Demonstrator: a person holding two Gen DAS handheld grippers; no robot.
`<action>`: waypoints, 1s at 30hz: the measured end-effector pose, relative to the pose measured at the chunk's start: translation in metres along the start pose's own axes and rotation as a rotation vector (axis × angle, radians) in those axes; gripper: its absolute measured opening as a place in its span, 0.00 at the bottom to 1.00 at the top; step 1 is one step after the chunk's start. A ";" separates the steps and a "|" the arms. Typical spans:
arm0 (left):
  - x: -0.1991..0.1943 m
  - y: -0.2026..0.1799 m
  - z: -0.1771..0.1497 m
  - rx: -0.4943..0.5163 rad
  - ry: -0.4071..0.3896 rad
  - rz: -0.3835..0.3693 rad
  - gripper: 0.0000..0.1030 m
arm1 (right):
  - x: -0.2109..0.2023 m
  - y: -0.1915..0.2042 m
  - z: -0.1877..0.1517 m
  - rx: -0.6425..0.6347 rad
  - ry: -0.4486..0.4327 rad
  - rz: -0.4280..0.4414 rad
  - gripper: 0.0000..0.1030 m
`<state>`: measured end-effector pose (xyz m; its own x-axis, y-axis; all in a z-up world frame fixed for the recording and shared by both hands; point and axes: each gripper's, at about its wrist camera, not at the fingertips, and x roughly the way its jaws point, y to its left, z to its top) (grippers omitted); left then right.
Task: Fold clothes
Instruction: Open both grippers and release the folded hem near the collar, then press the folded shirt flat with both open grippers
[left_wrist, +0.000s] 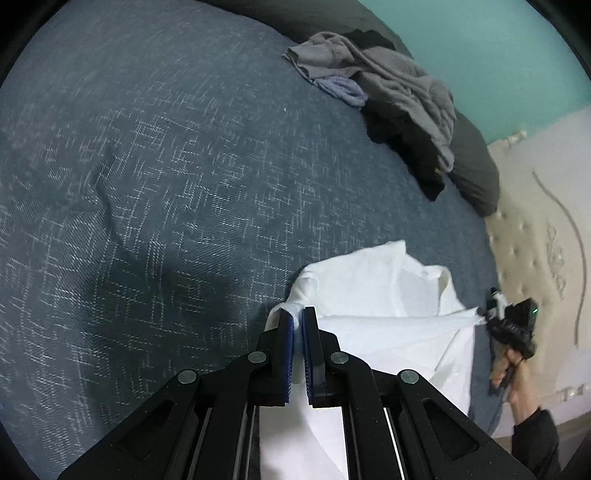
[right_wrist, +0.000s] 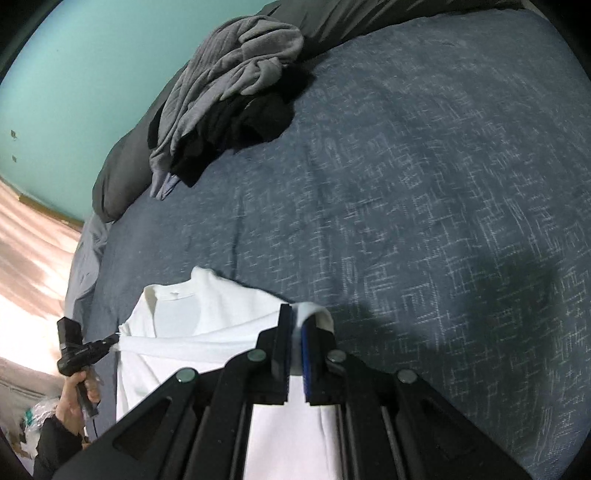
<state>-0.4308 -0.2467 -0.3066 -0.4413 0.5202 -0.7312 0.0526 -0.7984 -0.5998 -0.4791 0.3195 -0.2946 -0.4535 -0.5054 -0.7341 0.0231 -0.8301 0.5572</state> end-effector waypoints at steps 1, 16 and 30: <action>-0.002 0.001 0.000 -0.011 -0.011 -0.012 0.06 | -0.003 0.001 0.000 0.000 -0.008 -0.003 0.04; -0.036 -0.034 -0.044 0.143 -0.027 0.033 0.31 | -0.047 0.022 -0.014 -0.051 -0.082 -0.018 0.38; -0.005 -0.041 -0.077 0.241 0.051 0.180 0.31 | -0.042 0.019 -0.048 -0.055 -0.014 0.018 0.38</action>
<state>-0.3619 -0.1927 -0.3034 -0.3984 0.3737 -0.8376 -0.0909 -0.9248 -0.3694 -0.4170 0.3136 -0.2721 -0.4647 -0.5172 -0.7187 0.0799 -0.8328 0.5477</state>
